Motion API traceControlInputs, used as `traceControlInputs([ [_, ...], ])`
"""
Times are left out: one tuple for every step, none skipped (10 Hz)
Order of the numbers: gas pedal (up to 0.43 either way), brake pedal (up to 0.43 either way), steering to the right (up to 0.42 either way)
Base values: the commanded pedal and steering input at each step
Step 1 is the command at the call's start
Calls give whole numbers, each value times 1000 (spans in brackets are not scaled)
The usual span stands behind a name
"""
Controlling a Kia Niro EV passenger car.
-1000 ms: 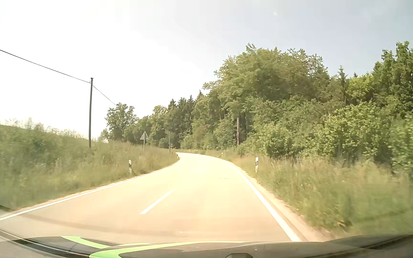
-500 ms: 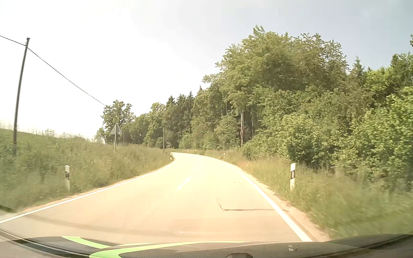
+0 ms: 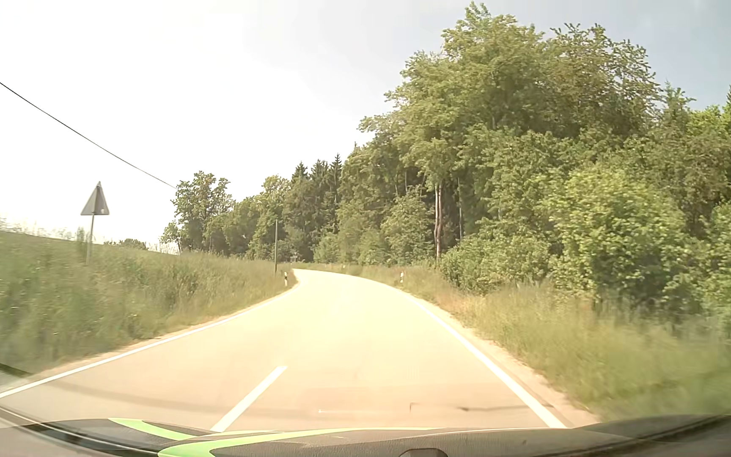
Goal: Follow the waypoints while adhering to traffic rules and regulations
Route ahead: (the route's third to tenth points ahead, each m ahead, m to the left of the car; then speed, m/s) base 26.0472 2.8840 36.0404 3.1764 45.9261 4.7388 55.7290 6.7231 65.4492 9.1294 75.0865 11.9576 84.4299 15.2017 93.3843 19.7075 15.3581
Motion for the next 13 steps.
traceControlInputs([
  [189, 0, -3],
  [189, 0, -4],
  [197, 0, -4],
  [220, 0, -5],
  [240, 0, -8],
  [248, 0, -10],
  [248, 0, -12],
  [248, 0, -13],
  [248, 0, -15],
  [248, 0, -17],
  [248, 0, -19],
  [248, 0, -21],
  [248, 0, -22],
])
